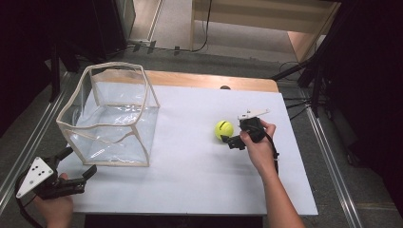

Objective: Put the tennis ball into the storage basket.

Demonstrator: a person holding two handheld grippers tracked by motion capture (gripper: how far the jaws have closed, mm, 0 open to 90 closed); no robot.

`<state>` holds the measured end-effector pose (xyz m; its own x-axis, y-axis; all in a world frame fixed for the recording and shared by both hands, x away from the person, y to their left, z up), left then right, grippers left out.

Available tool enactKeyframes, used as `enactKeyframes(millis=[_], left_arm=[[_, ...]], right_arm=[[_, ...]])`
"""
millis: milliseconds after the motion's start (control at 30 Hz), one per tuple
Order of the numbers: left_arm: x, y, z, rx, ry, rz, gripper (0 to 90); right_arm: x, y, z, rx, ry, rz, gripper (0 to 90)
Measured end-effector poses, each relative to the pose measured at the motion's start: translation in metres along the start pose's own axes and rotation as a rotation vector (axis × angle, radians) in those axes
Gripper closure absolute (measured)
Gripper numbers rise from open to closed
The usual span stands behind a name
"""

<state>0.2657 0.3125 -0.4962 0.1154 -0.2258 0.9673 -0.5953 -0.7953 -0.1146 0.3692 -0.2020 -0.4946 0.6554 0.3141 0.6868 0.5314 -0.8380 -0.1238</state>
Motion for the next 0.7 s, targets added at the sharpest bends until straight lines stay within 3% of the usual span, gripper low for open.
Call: enactKeyframes(millis=[700], left_arm=[[0.000, 0.000, 0.000, -0.004, 0.003, 0.000, 0.1]], right_arm=[[0.007, 0.000, 0.021, 0.002, -0.131, 0.006, 0.0]])
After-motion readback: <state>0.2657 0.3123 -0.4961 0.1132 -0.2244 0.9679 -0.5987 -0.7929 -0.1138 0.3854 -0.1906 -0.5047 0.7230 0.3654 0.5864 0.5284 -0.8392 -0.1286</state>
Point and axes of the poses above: each handheld gripper's, and its own axes: z roughly forward along the jaws, x roughly out of its top, y roughly to its right, the point moved 5 cm from there along z, roughly forward along the jaws, and after that the axes turned 5 degrees about z, right-handed, at the moved point
